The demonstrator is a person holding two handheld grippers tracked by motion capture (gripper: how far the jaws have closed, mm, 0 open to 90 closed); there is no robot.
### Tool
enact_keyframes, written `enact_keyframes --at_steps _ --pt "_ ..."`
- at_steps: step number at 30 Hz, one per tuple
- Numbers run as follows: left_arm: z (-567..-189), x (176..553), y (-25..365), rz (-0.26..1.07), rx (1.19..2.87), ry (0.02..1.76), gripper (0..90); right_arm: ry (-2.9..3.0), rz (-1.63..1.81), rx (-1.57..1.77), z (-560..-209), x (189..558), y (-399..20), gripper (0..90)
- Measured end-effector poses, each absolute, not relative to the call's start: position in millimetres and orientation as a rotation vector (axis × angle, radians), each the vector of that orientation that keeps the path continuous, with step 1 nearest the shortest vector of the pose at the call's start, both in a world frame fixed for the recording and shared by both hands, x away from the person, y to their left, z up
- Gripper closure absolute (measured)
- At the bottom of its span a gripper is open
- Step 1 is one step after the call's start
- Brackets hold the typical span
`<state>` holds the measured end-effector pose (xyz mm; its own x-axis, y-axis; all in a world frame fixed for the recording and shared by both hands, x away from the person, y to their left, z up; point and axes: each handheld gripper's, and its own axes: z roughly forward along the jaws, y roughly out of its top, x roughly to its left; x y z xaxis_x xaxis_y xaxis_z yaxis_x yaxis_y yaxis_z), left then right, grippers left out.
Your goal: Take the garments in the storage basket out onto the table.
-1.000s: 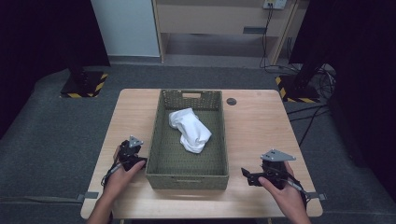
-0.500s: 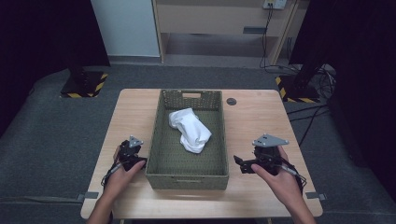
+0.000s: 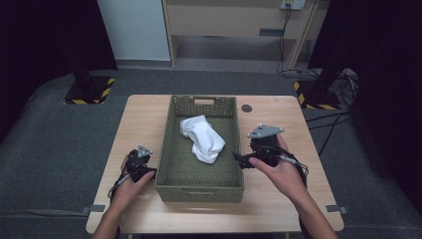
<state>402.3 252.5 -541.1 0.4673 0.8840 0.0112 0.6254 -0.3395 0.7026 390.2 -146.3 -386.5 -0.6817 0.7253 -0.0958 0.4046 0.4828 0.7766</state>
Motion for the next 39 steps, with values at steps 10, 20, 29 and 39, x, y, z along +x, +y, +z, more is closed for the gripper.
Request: enact_keyframes --at_steps 10,20,29,39 --pt "-541.2 402.4 252.5 0.526 2.083 1.248 0.0 2.313 1.082 0.979 -385.7 421.4 -127.1 4.5" --pt "-541.2 402.4 252.5 0.526 2.083 1.247 0.0 2.344 1.073 0.987 -390.7 441.9 -104.4 4.5" --pt "-541.1 402.4 252.6 0.526 2.084 1.247 0.0 2.360 1.042 0.995 -392.8 461.1 -78.6 4.5" --pt "-541.2 402.3 252.5 0.526 2.083 1.248 0.0 2.379 0.994 1.015 -398.8 485.9 -56.4 4.4"
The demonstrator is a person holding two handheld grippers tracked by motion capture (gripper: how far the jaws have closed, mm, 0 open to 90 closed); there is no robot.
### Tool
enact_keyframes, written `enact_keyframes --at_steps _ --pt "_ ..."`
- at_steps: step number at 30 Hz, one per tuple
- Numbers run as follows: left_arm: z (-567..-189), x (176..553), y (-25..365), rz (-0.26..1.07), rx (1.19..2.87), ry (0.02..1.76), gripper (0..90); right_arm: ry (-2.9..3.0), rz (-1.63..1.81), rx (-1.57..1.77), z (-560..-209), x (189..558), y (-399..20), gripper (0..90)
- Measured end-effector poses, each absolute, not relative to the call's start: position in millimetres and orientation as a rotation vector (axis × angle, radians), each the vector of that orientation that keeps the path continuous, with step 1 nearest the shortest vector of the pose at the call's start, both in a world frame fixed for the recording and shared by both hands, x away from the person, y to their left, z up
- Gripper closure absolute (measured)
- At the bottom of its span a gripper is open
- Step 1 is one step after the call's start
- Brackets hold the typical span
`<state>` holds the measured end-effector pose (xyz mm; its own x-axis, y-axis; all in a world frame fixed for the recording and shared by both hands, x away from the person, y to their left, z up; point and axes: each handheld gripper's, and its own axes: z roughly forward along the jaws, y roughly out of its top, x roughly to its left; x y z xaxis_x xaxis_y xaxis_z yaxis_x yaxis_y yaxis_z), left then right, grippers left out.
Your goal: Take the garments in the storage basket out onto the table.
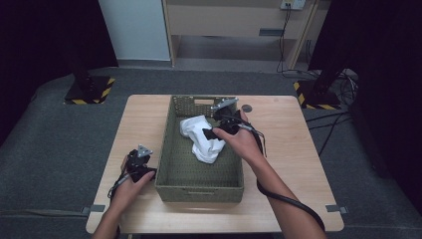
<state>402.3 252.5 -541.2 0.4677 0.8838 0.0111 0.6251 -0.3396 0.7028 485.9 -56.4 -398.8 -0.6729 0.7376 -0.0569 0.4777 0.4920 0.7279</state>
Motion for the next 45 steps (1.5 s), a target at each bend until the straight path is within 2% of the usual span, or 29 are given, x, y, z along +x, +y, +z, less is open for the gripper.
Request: enact_keyframes --at_steps 17,45 --pt "-541.2 402.3 252.4 0.526 2.081 1.249 0.0 2.397 0.970 1.054 -412.8 505.9 -40.4 3.5" --pt "-541.2 402.4 252.5 0.525 2.083 1.247 0.0 2.419 0.956 1.105 -432.9 516.2 -31.2 3.2"
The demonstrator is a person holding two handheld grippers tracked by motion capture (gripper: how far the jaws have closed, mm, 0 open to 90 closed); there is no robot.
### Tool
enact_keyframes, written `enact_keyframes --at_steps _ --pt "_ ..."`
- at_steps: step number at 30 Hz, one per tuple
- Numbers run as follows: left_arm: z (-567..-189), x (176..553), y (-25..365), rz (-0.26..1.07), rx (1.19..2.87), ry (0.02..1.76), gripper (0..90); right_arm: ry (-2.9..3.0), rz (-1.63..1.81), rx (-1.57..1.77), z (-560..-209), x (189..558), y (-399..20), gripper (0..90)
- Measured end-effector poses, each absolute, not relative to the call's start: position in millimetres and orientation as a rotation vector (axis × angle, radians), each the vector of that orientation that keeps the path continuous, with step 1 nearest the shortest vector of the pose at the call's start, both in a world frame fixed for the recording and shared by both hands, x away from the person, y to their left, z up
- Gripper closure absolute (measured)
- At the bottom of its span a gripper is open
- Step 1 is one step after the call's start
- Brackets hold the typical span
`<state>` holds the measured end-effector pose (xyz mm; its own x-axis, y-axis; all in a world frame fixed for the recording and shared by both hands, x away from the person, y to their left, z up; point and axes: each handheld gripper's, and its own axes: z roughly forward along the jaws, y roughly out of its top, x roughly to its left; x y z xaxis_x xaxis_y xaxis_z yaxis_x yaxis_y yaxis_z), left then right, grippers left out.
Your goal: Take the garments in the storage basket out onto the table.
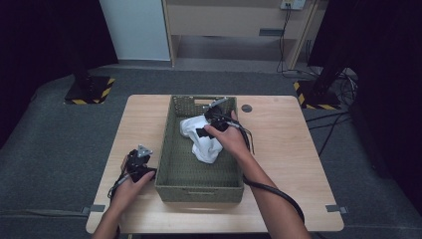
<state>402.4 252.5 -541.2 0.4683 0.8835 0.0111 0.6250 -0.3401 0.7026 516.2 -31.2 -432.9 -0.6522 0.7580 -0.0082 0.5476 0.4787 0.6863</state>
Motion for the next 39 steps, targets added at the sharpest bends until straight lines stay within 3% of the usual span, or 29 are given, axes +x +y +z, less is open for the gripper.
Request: enact_keyframes --at_steps 39 --pt "-541.1 403.1 253.0 0.522 2.089 1.238 0.0 2.463 0.881 1.209 -483.0 542.4 -7.6 3.2"
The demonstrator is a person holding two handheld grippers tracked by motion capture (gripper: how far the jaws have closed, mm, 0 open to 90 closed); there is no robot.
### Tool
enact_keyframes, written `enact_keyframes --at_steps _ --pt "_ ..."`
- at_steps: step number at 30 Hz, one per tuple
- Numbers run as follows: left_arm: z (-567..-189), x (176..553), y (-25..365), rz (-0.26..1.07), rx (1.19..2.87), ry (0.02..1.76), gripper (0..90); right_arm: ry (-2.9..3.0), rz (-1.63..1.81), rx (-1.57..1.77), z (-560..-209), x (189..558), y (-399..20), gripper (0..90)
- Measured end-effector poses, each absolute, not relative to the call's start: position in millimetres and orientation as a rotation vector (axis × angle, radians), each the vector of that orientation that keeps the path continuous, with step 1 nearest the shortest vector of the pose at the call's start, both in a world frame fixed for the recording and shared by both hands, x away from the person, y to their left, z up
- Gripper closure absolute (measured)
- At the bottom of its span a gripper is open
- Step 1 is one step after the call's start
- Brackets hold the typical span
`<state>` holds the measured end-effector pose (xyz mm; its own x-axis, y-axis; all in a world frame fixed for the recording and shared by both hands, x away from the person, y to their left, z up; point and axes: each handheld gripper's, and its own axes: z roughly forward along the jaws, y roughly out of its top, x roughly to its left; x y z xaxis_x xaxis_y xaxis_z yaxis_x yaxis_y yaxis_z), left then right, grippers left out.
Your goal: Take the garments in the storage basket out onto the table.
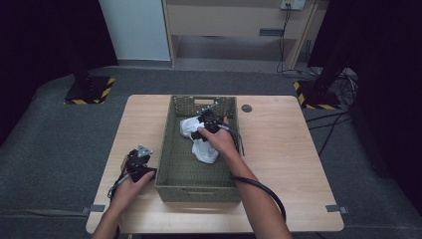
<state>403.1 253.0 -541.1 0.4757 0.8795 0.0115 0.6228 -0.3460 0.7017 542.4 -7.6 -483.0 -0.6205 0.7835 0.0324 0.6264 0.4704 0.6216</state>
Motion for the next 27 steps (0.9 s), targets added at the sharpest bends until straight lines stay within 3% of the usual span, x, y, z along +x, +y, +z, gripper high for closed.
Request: enact_keyframes --at_steps 27 --pt "-541.1 403.0 253.1 0.522 2.089 1.238 0.0 2.478 0.850 1.248 -504.2 550.7 -0.1 3.3"
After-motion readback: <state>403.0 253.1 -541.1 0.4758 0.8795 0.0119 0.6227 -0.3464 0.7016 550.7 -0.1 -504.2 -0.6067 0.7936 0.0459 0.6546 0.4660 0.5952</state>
